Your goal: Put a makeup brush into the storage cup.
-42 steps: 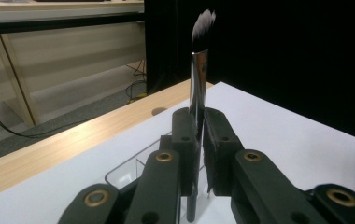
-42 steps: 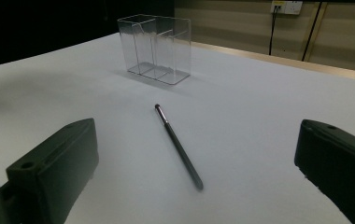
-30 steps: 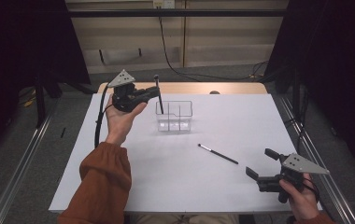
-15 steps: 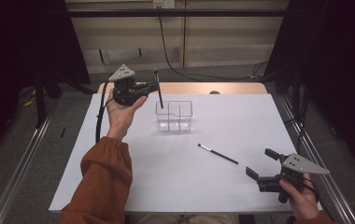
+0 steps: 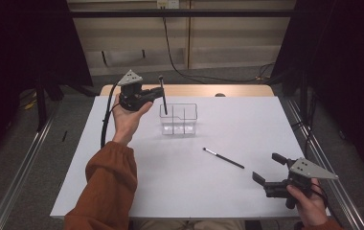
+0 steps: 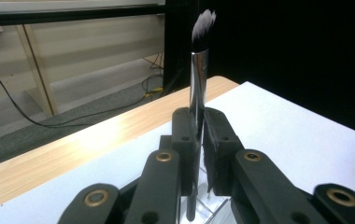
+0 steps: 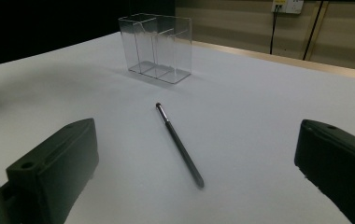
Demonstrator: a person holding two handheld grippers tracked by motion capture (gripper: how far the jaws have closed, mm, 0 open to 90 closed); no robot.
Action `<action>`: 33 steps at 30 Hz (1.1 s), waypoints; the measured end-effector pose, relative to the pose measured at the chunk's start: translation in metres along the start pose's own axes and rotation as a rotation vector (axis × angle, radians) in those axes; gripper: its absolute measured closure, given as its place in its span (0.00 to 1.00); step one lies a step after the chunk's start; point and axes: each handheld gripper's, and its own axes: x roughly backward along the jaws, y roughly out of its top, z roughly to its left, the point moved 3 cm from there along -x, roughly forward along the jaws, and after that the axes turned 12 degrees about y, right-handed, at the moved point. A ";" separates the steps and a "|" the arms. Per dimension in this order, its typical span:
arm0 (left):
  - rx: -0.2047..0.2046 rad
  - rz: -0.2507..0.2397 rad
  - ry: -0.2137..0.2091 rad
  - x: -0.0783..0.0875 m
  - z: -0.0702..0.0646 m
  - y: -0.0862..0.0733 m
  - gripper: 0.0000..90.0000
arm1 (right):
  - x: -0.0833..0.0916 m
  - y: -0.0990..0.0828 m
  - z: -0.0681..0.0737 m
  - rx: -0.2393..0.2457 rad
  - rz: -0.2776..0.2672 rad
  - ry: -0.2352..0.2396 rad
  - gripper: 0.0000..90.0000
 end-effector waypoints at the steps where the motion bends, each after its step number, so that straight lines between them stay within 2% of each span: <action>1: -0.002 0.004 0.005 -0.001 0.000 -0.002 0.93 | 0.000 0.000 0.000 -0.001 0.000 0.001 0.00; 9: 0.001 0.034 0.010 -0.008 0.005 -0.016 0.93 | -0.001 0.000 0.000 0.000 0.003 0.004 0.00; 17: 0.009 0.052 0.008 -0.013 0.004 -0.028 0.93 | -0.001 0.000 0.001 -0.001 0.005 0.007 0.00; 25: 0.000 0.060 0.000 -0.014 -0.002 -0.029 0.93 | -0.001 -0.001 0.001 0.002 0.009 0.010 0.00; 33: 0.003 0.070 0.002 -0.016 -0.001 -0.034 0.93 | -0.001 -0.001 0.001 -0.001 0.007 0.009 0.00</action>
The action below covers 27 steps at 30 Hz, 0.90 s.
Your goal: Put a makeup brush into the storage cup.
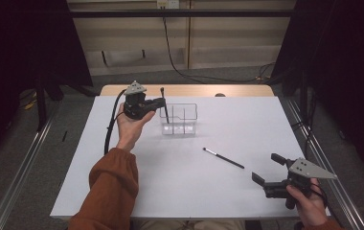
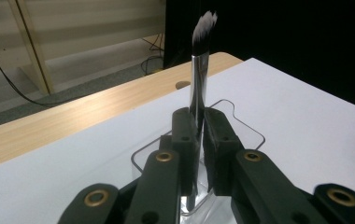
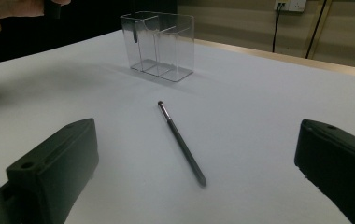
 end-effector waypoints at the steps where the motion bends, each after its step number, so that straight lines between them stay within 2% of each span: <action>1: 0.002 0.001 -0.001 0.000 0.000 0.000 0.93 | 0.000 0.000 0.000 0.001 0.001 0.001 0.00; 9: 0.007 -0.004 -0.009 -0.001 0.000 -0.003 0.93 | 0.000 0.000 0.000 0.000 0.000 0.001 0.00; 10: 0.011 -0.007 -0.014 -0.001 0.000 -0.003 0.85 | 0.000 0.000 0.000 -0.001 -0.001 0.001 0.00; 11: 0.014 -0.004 -0.014 -0.001 0.001 -0.003 0.85 | 0.000 0.000 0.000 -0.001 -0.001 0.001 0.00; 15: 0.029 0.000 -0.012 -0.003 0.004 -0.006 0.68 | 0.000 0.000 0.000 0.001 0.000 0.002 0.00; 16: 0.033 0.001 -0.012 -0.003 0.004 -0.007 0.58 | 0.000 0.000 0.000 0.001 0.000 0.001 0.00; 17: 0.032 0.004 -0.002 -0.003 0.005 -0.007 0.58 | 0.000 0.000 0.000 0.001 0.000 0.001 0.00; 23: 0.041 -0.012 0.031 -0.003 0.008 -0.007 0.32 | 0.000 0.000 0.000 0.001 0.000 0.001 0.00; 27: 0.039 -0.016 0.043 -0.002 0.010 -0.007 0.24 | 0.000 0.000 0.000 0.000 -0.001 0.001 0.00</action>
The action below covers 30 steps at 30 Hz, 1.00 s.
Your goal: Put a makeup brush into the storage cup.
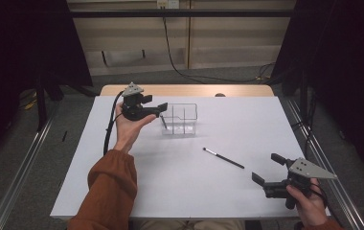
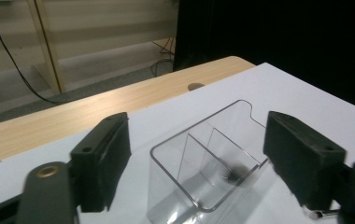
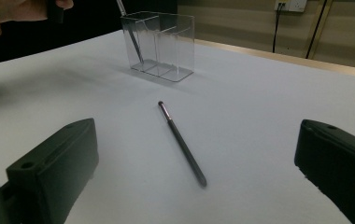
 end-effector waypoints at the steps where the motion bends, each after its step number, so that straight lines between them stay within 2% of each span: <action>1: -0.001 -0.002 0.008 0.000 0.000 0.000 0.21 | 0.000 0.000 0.000 0.000 0.000 0.000 0.00; 3: -0.004 -0.006 0.014 0.000 0.000 0.000 0.14 | 0.000 0.000 0.000 0.000 0.001 0.000 0.00; 7: -0.012 -0.017 -0.005 0.002 0.000 0.000 0.11 | 0.000 0.000 0.000 0.000 0.000 0.000 0.00; 13: 0.012 -0.029 -0.007 0.008 0.002 0.000 0.03 | 0.000 0.000 0.000 0.001 0.000 0.000 0.00; 17: -0.019 -0.029 0.003 0.015 0.002 0.000 0.04 | 0.000 0.000 0.000 0.001 0.001 -0.001 0.00; 18: -0.014 -0.037 -0.004 0.017 0.001 0.000 0.04 | 0.000 0.000 -0.001 0.001 0.001 -0.002 0.00; 24: -0.031 -0.047 0.029 0.025 0.005 0.001 0.03 | 0.000 0.000 -0.001 -0.001 0.000 -0.003 0.00; 26: -0.025 -0.052 0.025 0.028 0.005 0.001 0.02 | 0.000 0.000 -0.001 0.000 0.001 -0.003 0.00; 28: -0.019 -0.081 0.031 0.031 0.004 0.001 0.03 | 0.000 0.000 -0.001 -0.001 0.000 -0.003 0.00; 29: -0.030 -0.089 0.027 0.033 0.003 0.000 0.04 | 0.000 0.000 -0.001 -0.001 0.000 -0.004 0.00; 30: -0.053 -0.099 0.045 0.035 0.002 -0.001 0.04 | 0.000 0.000 -0.001 -0.001 0.000 -0.003 0.00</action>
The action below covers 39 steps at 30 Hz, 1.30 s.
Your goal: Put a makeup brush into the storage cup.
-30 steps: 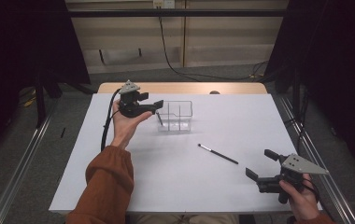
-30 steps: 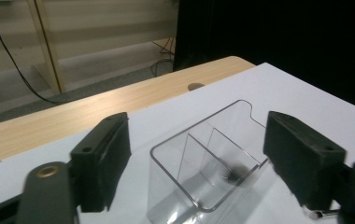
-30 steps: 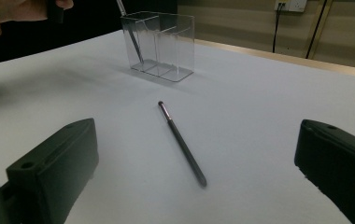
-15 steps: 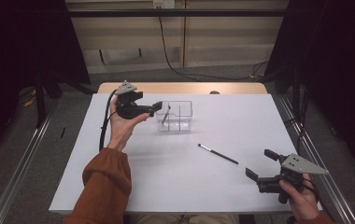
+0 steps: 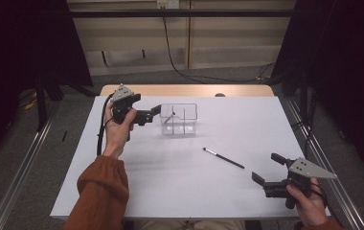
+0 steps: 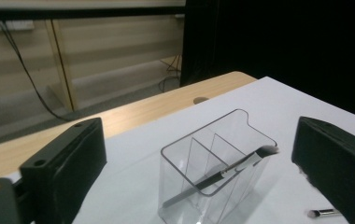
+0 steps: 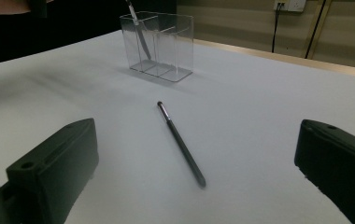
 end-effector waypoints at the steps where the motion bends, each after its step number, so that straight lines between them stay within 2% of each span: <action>1: -0.003 -0.010 0.024 0.002 0.000 -0.001 0.04 | 0.000 0.000 0.000 0.000 0.000 0.000 0.00; 3: 0.014 -0.013 0.007 0.005 0.000 -0.003 0.05 | 0.000 0.000 0.000 0.000 0.000 -0.001 0.00; 8: 0.024 -0.021 0.028 0.014 0.004 -0.007 0.05 | 0.000 0.000 0.000 0.002 0.001 -0.002 0.00; 13: 0.005 -0.039 0.033 0.022 0.004 -0.011 0.05 | 0.000 0.000 0.000 0.001 0.001 -0.003 0.00; 15: 0.010 -0.045 0.028 0.025 0.003 -0.012 0.05 | 0.000 0.000 0.000 0.000 0.000 -0.003 0.00; 22: -0.004 -0.028 0.029 0.035 0.000 -0.020 0.05 | 0.000 0.000 0.000 0.001 -0.001 -0.003 0.00; 32: 0.010 -0.014 0.035 0.054 0.002 -0.032 0.04 | 0.000 0.000 0.000 0.001 0.000 -0.005 0.00; 34: -0.003 -0.016 0.042 0.058 0.003 -0.034 0.04 | 0.000 0.000 0.000 0.001 -0.001 -0.006 0.00; 35: 0.008 -0.018 0.042 0.060 0.002 -0.035 0.04 | 0.000 0.000 0.000 0.001 -0.001 -0.005 0.00; 39: 0.004 -0.011 0.033 0.066 0.002 -0.042 0.04 | 0.000 0.000 0.000 0.002 -0.001 -0.005 0.00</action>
